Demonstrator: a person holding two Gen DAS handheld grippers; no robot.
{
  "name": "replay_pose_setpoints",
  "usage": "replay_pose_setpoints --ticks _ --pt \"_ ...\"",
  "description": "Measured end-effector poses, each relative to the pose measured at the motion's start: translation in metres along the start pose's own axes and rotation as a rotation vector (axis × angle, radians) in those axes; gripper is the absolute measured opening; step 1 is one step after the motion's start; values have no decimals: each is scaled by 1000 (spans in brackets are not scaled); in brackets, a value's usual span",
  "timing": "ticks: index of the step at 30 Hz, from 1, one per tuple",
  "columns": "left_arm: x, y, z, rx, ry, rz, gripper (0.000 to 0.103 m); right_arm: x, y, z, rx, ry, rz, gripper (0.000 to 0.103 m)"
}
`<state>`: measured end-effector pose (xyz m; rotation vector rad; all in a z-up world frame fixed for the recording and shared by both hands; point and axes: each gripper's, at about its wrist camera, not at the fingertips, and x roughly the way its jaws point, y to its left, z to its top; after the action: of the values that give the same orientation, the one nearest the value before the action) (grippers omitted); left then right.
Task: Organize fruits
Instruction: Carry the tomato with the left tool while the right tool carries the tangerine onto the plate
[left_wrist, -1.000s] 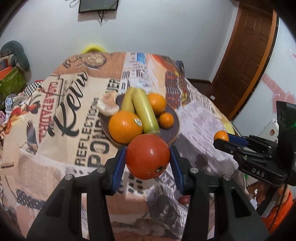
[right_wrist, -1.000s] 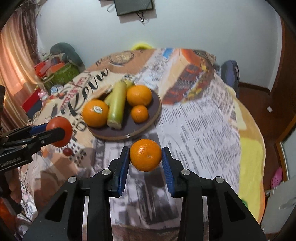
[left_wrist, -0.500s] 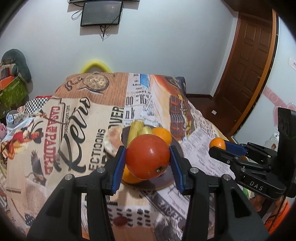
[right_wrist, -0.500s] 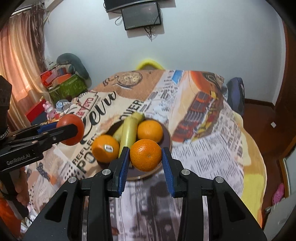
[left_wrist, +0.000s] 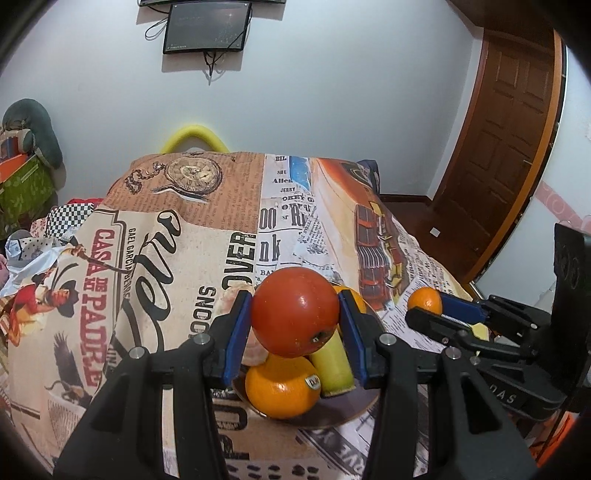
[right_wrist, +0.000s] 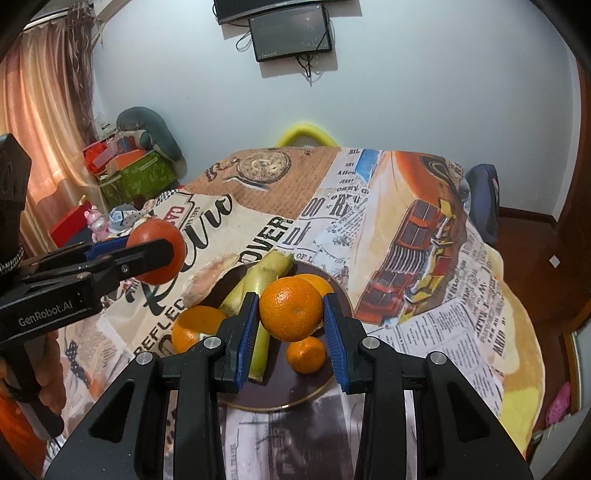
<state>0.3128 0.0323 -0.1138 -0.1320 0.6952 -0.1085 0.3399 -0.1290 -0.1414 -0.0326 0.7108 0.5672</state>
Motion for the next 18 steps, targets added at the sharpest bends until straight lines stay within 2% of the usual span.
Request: replay_pose_setpoints --ticks 11,18 --pt "45 6 -5 1 65 7 46 43 -4 -9 6 81 23 32" --pt "60 5 -13 7 103 1 46 59 -2 -18 9 119 37 32"
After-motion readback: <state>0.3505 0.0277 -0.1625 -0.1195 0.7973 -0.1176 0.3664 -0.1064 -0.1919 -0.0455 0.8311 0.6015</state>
